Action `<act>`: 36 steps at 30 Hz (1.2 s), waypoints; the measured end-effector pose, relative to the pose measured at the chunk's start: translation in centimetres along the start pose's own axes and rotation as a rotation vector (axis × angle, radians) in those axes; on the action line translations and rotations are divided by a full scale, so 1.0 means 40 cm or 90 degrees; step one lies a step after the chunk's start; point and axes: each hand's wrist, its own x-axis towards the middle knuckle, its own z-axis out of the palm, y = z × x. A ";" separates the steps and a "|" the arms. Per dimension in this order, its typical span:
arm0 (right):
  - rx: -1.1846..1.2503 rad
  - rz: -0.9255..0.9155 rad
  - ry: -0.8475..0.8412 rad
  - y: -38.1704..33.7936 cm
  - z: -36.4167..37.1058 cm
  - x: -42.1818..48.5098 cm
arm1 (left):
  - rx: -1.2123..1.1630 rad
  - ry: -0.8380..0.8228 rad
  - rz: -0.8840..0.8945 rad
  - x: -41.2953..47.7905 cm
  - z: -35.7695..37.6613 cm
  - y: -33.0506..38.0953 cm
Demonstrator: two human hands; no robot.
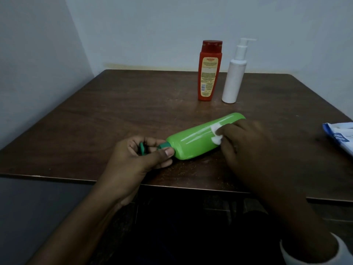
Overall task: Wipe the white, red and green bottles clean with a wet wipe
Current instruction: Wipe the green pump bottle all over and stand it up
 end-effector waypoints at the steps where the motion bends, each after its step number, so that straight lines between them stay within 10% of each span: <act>1: -0.014 0.017 0.013 0.003 0.001 -0.001 | 0.005 0.002 0.004 -0.001 0.001 0.000; 10: 0.102 -0.189 -0.037 -0.146 0.002 -0.030 | 0.035 -0.004 0.022 -0.004 -0.007 -0.005; 18: -0.031 0.031 0.045 -0.049 0.007 -0.006 | 0.114 0.005 0.057 -0.001 -0.013 -0.012; 25: 0.079 -0.208 -0.046 -0.133 -0.005 -0.021 | 0.161 -0.008 0.057 -0.011 -0.016 -0.005; 32: -0.071 0.106 0.037 0.046 0.000 0.004 | 0.177 -0.016 0.058 -0.004 -0.019 -0.008; 36: -0.047 0.043 0.048 0.007 0.013 0.007 | 0.190 -0.017 0.057 -0.005 -0.019 -0.007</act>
